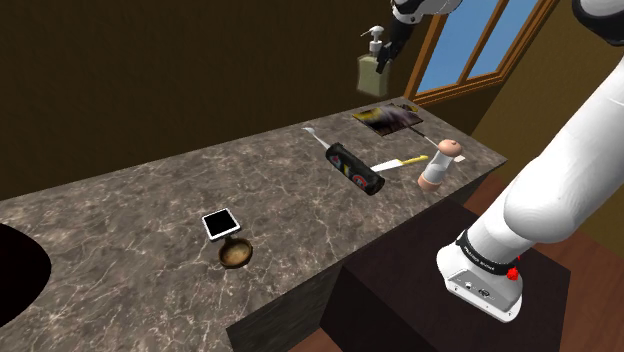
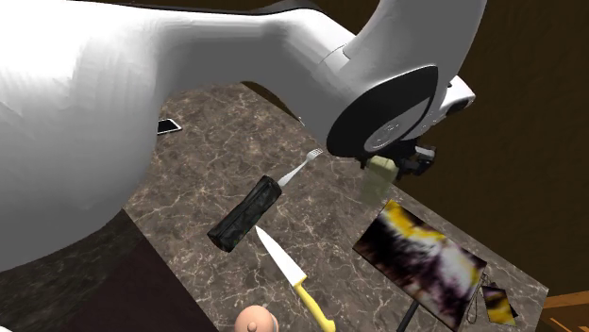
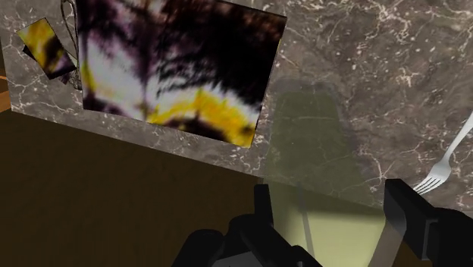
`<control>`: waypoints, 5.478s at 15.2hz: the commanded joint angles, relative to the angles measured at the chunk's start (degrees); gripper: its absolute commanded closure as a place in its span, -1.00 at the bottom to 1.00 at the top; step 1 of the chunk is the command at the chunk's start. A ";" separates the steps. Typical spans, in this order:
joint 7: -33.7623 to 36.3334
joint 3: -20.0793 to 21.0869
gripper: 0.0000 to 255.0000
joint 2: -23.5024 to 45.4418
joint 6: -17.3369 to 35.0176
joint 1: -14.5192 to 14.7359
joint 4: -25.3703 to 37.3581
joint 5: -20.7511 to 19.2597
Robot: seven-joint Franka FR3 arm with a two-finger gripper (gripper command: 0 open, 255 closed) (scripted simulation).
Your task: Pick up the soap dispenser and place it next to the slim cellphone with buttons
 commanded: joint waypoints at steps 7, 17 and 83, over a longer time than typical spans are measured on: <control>0.38 0.04 1.00 -1.10 -6.02 0.08 5.03 -0.57; 0.39 0.02 1.00 -1.06 -13.74 0.06 12.78 -0.56; 63.21 31.75 1.00 13.43 -22.55 29.66 29.81 -13.67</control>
